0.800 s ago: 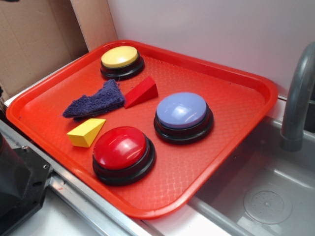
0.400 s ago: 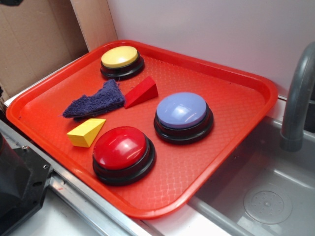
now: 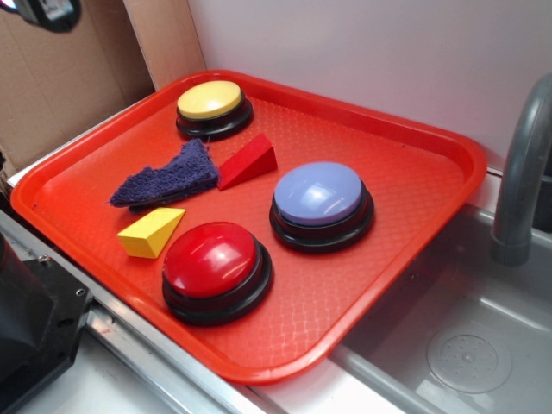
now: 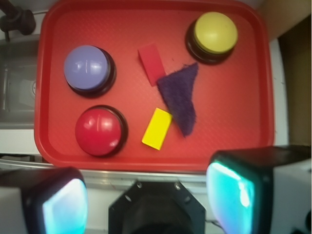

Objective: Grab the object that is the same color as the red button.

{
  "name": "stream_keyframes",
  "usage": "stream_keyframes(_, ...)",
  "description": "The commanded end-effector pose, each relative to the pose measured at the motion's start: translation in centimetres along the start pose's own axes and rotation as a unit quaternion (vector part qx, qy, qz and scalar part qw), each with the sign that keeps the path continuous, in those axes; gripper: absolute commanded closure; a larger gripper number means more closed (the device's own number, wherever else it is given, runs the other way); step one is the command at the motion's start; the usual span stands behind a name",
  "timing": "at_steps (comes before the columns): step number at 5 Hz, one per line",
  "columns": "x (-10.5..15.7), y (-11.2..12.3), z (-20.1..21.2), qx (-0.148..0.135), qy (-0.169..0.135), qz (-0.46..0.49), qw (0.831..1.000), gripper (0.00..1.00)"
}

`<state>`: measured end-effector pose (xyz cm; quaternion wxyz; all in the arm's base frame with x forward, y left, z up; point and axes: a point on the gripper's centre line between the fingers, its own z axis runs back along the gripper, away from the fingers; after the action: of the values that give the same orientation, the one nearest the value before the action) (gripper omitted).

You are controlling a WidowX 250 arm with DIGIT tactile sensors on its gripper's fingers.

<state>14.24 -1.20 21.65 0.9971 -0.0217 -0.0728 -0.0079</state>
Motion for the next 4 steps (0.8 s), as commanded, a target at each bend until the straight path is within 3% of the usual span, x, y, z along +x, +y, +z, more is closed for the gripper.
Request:
stream_keyframes(1,1.8,-0.3,-2.8,0.001,-0.044,0.001,0.999,0.0)
stream_keyframes(3,2.9,0.1,-6.8,-0.008,-0.032,-0.002,0.999,0.0)
stream_keyframes(4,4.4,1.0,-9.2,0.026,-0.036,0.005,0.999,0.0)
